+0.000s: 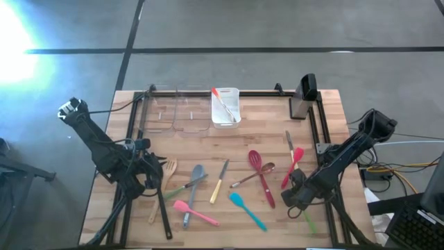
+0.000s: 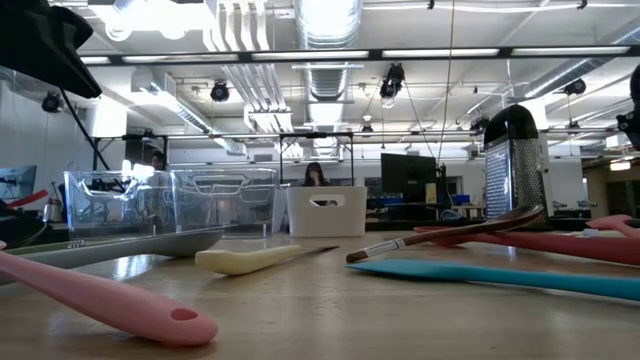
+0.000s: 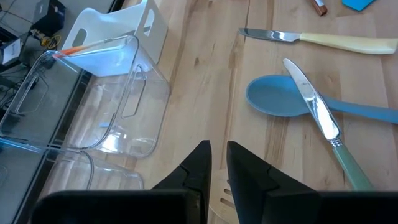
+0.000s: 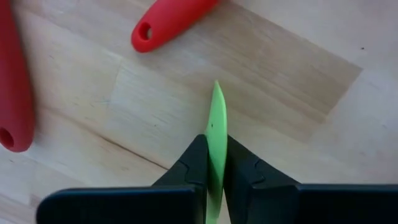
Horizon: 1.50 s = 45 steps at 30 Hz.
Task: Pick & Place Kitchen Items
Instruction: Put the green spatula into the right transparent bin
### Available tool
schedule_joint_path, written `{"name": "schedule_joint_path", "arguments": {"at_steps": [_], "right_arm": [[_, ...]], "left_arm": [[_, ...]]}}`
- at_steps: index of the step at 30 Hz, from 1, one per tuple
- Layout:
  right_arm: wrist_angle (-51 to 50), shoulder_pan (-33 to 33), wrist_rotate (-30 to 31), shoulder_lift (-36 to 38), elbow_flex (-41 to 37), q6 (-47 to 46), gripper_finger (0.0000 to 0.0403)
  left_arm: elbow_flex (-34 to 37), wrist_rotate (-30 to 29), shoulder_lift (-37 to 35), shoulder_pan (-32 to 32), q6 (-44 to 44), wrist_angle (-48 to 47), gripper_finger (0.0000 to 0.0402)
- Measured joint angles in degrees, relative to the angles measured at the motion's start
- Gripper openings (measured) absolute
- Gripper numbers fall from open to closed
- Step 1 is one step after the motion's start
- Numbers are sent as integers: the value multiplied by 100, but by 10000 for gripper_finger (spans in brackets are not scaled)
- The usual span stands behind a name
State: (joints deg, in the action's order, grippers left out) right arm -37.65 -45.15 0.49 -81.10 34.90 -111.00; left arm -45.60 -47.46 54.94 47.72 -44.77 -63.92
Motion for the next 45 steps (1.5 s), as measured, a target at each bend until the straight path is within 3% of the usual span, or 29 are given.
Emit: {"name": "schedule_joint_path", "arguments": {"at_steps": [5, 12, 15, 19, 23, 28, 31, 36, 40, 45], "right_arm": [[-392, -8, 199, 133, 241, 165, 13], [-1619, -9, 888, 229, 1300, 367, 13], [-2122, -11, 1807, 238, 1886, 615, 13], [-2282, -2, 3718, 240, 2545, 1450, 13], [-2276, 89, 5513, 228, 3049, 2443, 13], [-1854, 405, 6598, 225, 3512, 3921, 13], [-1250, 695, 6689, 225, 3666, 4934, 13], [280, 1160, 6288, 223, 3724, 6679, 13], [1849, 1480, 5759, 223, 3599, 8149, 13], [3540, 1938, 4633, 223, 3361, 9486, 13]], "left_arm": [[0, -28, 0, 0, 4, 2, 53], [0, -57, 0, 0, 10, 13, 53], [0, -215, 0, 0, 8, 204, 53], [121, -851, 0, 0, 335, 1097, 53], [582, -1443, 0, 0, 1198, 2777, 53], [1374, -1617, 0, -184, 2595, 5487, 53], [1812, -1040, 0, -486, 3496, 7277, 53], [2344, 812, 0, -1231, 4455, 9518, 53], [2505, 1936, 0, -1920, 4476, 10065, 53], [2440, 3055, 114, -2602, 4340, 10228, 53]]}}
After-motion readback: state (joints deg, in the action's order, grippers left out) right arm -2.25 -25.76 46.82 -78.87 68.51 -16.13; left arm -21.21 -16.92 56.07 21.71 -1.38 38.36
